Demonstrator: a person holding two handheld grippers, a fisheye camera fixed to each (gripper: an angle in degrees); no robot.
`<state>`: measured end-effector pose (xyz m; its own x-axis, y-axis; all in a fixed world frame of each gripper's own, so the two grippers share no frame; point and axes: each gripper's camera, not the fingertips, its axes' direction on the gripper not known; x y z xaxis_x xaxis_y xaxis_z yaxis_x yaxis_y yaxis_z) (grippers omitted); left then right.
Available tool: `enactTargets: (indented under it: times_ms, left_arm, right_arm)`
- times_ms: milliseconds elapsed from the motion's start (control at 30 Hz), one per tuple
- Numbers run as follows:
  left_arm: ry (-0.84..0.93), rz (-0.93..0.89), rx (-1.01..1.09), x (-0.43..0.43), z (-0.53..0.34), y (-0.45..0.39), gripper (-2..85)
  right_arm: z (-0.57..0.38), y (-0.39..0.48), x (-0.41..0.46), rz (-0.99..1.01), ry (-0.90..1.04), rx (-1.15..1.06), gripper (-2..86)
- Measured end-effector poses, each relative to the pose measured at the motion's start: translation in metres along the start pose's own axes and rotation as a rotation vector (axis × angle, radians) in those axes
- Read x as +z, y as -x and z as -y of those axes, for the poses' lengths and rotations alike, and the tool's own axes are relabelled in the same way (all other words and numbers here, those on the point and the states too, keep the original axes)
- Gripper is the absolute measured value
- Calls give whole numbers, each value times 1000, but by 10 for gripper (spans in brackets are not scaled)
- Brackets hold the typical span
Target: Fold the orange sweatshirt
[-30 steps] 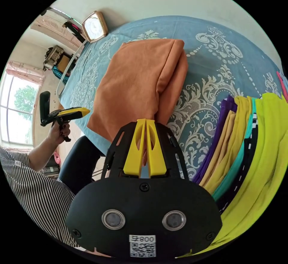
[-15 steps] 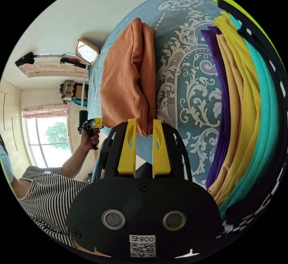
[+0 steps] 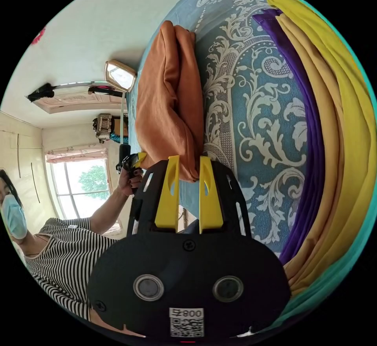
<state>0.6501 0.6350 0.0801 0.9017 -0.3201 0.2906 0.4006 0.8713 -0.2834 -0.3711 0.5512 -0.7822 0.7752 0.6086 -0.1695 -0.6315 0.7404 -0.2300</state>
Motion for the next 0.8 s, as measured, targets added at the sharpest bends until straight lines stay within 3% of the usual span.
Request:
enactTargets:
  times_ms: [300, 633, 800]
  left_arm:
    - [-58, -63, -10, -11, -7, -9, 64]
    - [-49, -64, -11, -11, 7, -22, 65]
    - [-29, -46, 15, -14, 18, -27, 66]
  right_arm:
    - [-12, -31, 17, 139, -17, 39, 53]
    - [-41, -61, 22, 50, -77, 65, 98]
    - [-38, -84, 36, 107, -79, 106, 118]
